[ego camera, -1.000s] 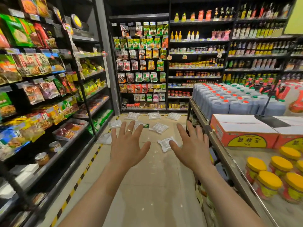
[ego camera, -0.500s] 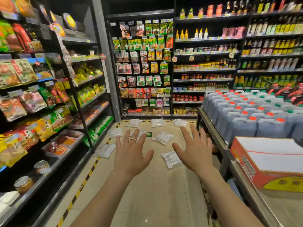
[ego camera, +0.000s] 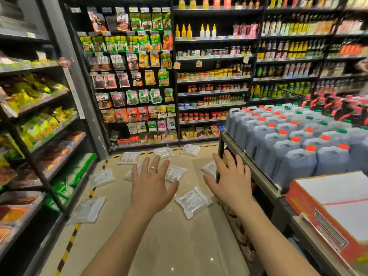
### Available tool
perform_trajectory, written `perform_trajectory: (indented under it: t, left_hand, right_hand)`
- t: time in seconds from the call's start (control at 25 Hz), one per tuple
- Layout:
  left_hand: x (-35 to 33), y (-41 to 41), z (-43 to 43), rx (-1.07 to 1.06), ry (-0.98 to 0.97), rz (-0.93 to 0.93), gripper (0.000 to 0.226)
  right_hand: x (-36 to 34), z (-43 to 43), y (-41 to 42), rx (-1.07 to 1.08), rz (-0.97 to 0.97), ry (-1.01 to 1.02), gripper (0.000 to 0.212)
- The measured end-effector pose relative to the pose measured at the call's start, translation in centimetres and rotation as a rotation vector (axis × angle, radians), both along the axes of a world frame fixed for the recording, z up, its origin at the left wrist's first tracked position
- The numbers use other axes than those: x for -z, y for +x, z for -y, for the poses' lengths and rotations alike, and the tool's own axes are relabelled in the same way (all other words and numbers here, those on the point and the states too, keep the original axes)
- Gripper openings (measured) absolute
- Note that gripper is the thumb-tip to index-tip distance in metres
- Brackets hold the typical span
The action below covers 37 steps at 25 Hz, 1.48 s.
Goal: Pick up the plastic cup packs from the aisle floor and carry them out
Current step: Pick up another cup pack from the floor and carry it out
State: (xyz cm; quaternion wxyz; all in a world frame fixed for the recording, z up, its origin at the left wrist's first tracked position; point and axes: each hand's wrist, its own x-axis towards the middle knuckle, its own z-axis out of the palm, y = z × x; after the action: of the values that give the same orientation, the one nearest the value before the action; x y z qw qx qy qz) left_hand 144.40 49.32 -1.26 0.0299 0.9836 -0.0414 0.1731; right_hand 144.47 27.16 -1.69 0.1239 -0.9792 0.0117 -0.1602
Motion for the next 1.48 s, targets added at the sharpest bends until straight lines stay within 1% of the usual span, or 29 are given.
perform_trajectory:
  t: [0.28, 0.44, 0.64, 0.84, 1.04, 1.24, 1.36, 1.48]
  left_hand:
    - [0.3, 16.6, -5.8, 0.139, 0.024, -0.054, 0.087]
    - [1.2, 23.3, -7.7, 0.194, 0.048, -0.075, 0.083]
    - [2.3, 32.0, -8.1, 0.25, 0.056, -0.088, 0.088]
    - [4.3, 41.6, -6.3, 0.294, 0.096, -0.11, 0.091]
    - [7.3, 55.6, -2.8, 0.322, 0.111, -0.158, 0.09]
    - [10.0, 67.0, 2.3, 0.378, 0.109, -0.244, 0.092]
    - [12.0, 72.7, 4.9, 0.415, 0.14, -0.305, 0.086]
    - [15.3, 76.7, 6.7, 0.463, 0.169, -0.366, 0.08]
  right_hand:
    - [0.6, -6.8, 13.7, 0.113, -0.015, 0.024, 0.071]
    - [1.8, -8.6, 18.9, 0.179, -0.056, 0.005, 0.072]
    - [3.2, -9.1, 26.3, 0.213, -0.041, 0.017, 0.072]
    - [6.5, -7.7, 35.6, 0.238, -0.051, 0.044, 0.072]
    - [10.2, -3.9, 49.0, 0.273, -0.098, 0.051, 0.072]
    - [12.4, -0.5, 59.3, 0.296, -0.173, 0.064, 0.071]
    - [14.4, 1.3, 64.0, 0.325, -0.194, 0.077, 0.072]
    - [17.5, 2.4, 66.3, 0.352, -0.269, 0.115, 0.074]
